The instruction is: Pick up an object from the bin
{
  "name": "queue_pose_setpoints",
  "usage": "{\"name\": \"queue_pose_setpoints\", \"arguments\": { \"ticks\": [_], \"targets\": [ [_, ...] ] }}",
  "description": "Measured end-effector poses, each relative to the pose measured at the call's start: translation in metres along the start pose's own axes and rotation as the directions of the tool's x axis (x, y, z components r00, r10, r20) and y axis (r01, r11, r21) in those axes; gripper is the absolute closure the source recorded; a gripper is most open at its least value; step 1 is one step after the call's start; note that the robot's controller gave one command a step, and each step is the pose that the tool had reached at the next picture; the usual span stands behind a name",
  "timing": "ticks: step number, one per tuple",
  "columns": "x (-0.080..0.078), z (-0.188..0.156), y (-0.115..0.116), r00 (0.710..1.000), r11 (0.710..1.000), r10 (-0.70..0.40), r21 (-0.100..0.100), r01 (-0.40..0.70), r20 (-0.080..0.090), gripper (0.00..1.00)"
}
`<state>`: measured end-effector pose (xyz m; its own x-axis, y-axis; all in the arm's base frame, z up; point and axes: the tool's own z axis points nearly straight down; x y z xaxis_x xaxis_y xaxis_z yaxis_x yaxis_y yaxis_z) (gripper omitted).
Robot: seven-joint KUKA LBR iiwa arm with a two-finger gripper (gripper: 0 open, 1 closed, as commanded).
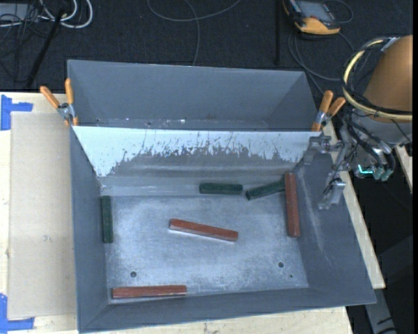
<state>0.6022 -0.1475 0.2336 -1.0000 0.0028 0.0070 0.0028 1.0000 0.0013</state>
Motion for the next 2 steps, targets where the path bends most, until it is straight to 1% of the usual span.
{"name": "queue_pose_setpoints", "arguments": {
  "ticks": [1,2],
  "targets": [
    [0.008,0.114,0.078,1.0,1.0,0.011,-0.003,-0.011,-0.002,0.0],
    [0.044,0.167,0.16,1.0,1.0,0.023,-0.004,-0.023,-0.001,0.0]
  ]
}}
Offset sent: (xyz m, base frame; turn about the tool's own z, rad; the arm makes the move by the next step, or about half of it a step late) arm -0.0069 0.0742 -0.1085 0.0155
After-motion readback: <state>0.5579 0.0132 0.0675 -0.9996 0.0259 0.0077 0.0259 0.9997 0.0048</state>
